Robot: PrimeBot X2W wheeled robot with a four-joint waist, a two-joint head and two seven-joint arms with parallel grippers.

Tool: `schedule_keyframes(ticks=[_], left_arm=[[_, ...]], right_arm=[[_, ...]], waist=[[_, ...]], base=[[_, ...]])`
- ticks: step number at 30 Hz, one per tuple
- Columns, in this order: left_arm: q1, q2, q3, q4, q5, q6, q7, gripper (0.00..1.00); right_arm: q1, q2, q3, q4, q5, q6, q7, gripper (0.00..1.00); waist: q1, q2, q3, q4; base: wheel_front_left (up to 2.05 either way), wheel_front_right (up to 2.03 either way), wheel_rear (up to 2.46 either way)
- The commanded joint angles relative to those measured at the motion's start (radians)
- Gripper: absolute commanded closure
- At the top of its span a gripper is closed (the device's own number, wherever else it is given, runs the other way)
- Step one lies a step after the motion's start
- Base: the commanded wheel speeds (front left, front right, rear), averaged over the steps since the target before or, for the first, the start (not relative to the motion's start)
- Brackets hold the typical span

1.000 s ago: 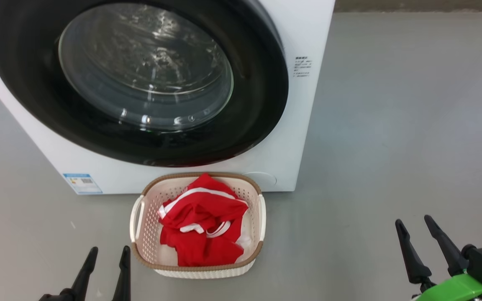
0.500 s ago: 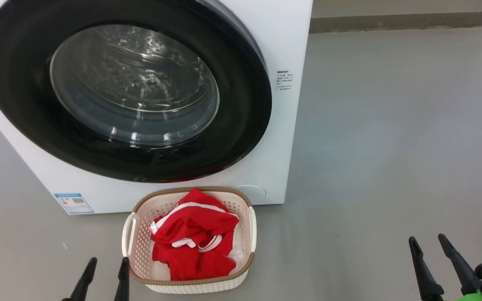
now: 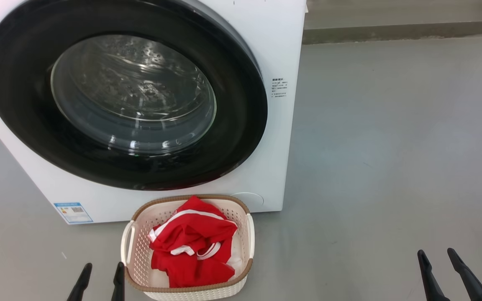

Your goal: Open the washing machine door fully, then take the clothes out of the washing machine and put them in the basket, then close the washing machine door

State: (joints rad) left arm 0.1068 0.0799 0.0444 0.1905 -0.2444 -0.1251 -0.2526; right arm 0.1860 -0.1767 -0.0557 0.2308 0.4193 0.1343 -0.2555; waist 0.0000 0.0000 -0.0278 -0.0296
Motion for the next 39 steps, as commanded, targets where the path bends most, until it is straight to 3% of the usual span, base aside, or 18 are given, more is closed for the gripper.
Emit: schedule_keyframes(ticks=[1,30,31,39], left_arm=[[-0.010,0.013,0.040,-0.024,0.007,-0.006,-0.009,0.00],[-0.019,0.022,0.028,-0.019,-0.022,-0.006,-0.009,0.00],[0.002,0.005,-0.005,0.007,-0.018,0.000,0.000,1.00],[-0.002,-0.014,-0.008,0.057,-0.059,0.001,0.019,1.00]], right_arm=[[-0.004,-0.019,0.009,-0.028,-0.010,-0.004,-0.006,0.00],[0.012,-0.007,-0.010,-0.041,-0.018,-0.004,-0.006,0.00],[0.022,0.017,-0.026,-0.015,-0.007,0.000,0.000,1.00],[0.013,0.048,-0.023,0.033,0.030,0.000,0.011,1.00]], waist=[[0.0000,0.0000,-0.004,0.000],[0.0000,0.0000,0.001,0.007],[0.0000,0.0000,0.001,0.007],[0.0005,0.0000,0.002,0.008]], base=[[0.00,0.00,0.00],[0.00,0.00,0.00],[0.00,0.00,0.00],[0.00,0.00,0.00]])
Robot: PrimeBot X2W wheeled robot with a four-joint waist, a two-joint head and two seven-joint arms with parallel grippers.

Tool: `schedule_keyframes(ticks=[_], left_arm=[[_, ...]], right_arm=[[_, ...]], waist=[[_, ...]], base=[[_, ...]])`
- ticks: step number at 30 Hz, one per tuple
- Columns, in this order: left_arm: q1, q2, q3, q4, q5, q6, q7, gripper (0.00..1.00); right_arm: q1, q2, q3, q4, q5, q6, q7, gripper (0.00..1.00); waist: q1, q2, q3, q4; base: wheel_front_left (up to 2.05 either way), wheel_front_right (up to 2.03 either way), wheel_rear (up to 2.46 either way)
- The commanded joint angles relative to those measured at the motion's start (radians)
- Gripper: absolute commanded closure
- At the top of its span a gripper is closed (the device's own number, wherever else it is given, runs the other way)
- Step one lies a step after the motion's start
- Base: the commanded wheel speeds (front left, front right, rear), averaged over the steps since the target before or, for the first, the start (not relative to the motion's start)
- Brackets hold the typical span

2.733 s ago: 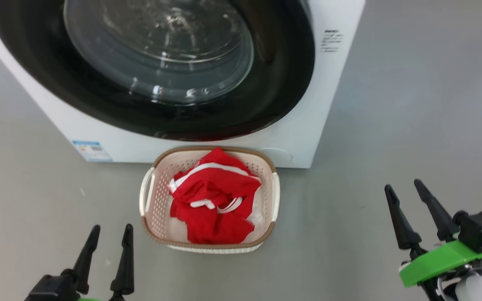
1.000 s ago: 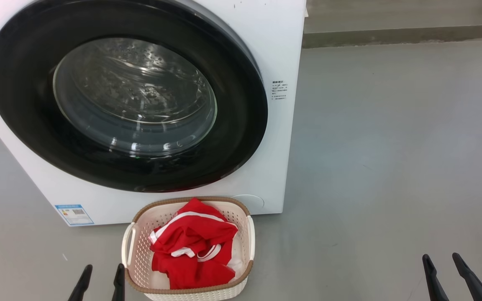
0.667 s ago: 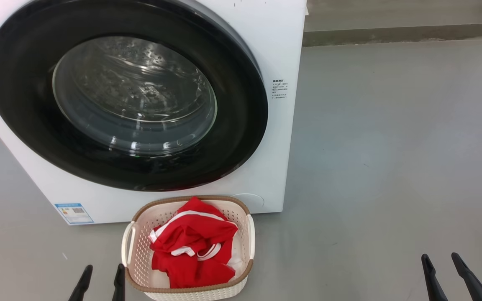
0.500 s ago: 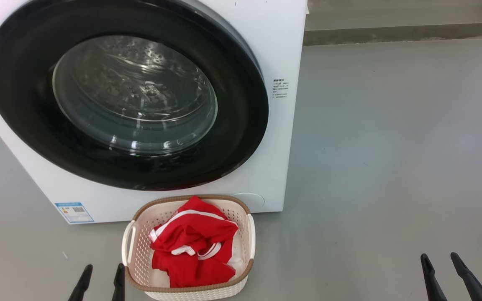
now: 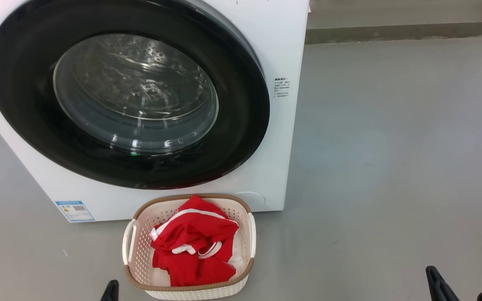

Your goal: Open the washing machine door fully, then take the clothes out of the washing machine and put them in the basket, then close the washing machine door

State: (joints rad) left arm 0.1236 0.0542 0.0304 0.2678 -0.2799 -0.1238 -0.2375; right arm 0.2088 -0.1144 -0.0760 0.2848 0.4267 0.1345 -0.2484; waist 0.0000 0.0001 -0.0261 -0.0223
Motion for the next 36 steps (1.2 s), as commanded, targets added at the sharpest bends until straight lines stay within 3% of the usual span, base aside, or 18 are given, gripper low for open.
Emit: schedule_keyframes(ticks=[1,36], left_arm=[[-0.020,0.011,0.007,-0.021,-0.035,0.000,0.006,1.00],[-0.079,0.007,0.028,-0.022,-0.400,-0.002,0.103,1.00]], right_arm=[[-0.013,-0.014,-0.003,-0.021,0.032,0.000,0.007,1.00],[-0.098,0.008,-0.013,-0.027,0.356,-0.001,0.107,1.00]], waist=[[0.0012,-0.0001,0.000,0.000],[0.0000,-0.0001,0.009,0.007]], base=[[0.00,0.00,0.00],[0.00,0.00,0.00]])
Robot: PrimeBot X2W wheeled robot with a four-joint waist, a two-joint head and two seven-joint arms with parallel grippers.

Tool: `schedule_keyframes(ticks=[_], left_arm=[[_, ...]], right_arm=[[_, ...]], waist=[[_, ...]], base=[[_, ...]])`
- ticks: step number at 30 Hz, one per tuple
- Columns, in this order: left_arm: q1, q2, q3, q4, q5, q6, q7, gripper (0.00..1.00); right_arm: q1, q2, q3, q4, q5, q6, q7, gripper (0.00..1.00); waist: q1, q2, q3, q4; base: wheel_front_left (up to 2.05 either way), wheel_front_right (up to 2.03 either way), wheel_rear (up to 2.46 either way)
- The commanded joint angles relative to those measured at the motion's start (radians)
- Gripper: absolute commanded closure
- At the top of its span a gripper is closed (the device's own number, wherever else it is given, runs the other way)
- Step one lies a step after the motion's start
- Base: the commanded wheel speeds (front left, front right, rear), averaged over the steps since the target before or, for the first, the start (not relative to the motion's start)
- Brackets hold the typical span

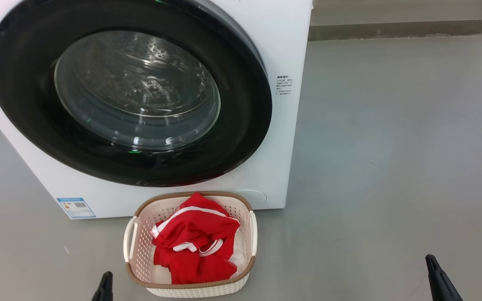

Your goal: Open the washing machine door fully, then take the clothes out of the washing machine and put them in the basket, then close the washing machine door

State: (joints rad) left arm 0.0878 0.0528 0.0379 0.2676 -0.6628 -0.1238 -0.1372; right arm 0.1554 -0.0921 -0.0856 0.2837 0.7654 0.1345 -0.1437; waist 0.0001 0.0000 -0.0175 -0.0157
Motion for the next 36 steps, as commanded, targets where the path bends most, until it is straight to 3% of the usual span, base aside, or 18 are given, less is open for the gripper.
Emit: schedule_keyframes(ticks=[1,36], left_arm=[[-0.045,0.008,0.021,-0.022,-0.028,-0.002,0.005,1.00],[-0.107,0.004,0.044,-0.022,-0.404,-0.004,0.106,1.00]], right_arm=[[-0.047,-0.013,-0.004,-0.026,0.027,-0.001,0.006,1.00],[-0.136,0.009,-0.014,-0.031,0.361,-0.002,0.109,1.00]], waist=[[-0.0001,0.0000,0.000,0.000],[-0.0001,0.0000,0.009,0.007]], base=[[0.00,0.00,0.00],[0.00,0.00,0.00]])
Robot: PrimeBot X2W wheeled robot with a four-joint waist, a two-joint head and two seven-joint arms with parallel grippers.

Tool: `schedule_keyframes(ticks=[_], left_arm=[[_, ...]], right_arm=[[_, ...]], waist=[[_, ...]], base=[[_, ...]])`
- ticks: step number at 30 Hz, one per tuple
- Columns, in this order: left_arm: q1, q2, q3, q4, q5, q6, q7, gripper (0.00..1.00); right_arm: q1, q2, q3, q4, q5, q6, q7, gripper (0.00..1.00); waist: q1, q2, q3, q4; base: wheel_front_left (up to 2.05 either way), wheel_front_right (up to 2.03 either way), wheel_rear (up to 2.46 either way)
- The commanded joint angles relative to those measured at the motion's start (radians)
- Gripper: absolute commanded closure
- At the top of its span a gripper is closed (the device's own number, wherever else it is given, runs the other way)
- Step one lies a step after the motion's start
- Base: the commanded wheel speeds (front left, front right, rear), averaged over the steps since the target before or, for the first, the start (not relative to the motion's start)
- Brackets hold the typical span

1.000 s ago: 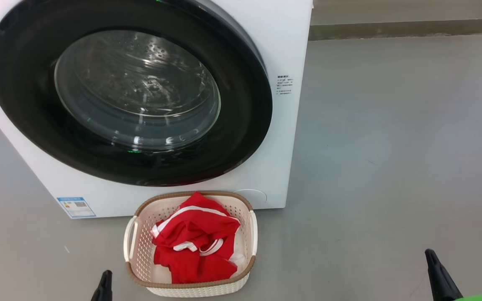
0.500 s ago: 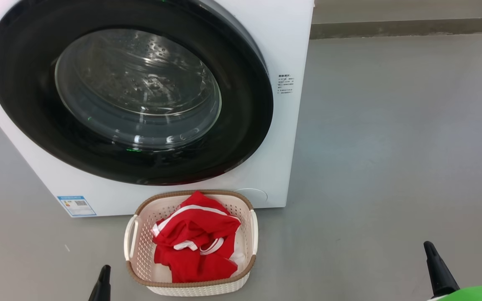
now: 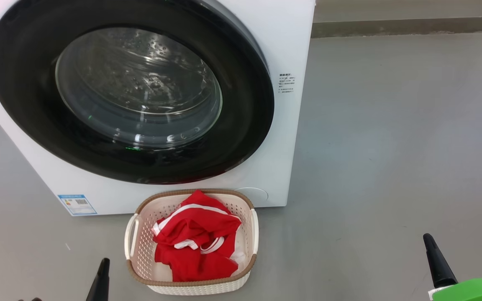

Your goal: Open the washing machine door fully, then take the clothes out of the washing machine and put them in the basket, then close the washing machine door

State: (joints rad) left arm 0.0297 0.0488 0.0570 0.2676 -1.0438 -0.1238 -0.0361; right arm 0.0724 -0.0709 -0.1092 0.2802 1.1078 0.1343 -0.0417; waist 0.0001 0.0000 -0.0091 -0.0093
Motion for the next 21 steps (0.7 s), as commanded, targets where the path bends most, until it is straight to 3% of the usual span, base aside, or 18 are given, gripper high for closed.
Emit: schedule_keyframes(ticks=[1,21], left_arm=[[-0.050,0.008,0.025,-0.022,-0.034,-0.004,0.008,1.00],[-0.086,0.005,0.038,-0.022,-0.248,-0.005,0.065,1.00]], right_arm=[[-0.056,-0.011,0.009,-0.028,0.028,-0.002,0.010,1.00],[-0.106,0.002,0.003,-0.031,0.219,-0.003,0.069,1.00]], waist=[[-0.0001,0.0000,0.000,0.000],[-0.0001,0.0000,0.005,0.004]], base=[[0.00,0.00,0.00],[0.00,0.00,0.00]])
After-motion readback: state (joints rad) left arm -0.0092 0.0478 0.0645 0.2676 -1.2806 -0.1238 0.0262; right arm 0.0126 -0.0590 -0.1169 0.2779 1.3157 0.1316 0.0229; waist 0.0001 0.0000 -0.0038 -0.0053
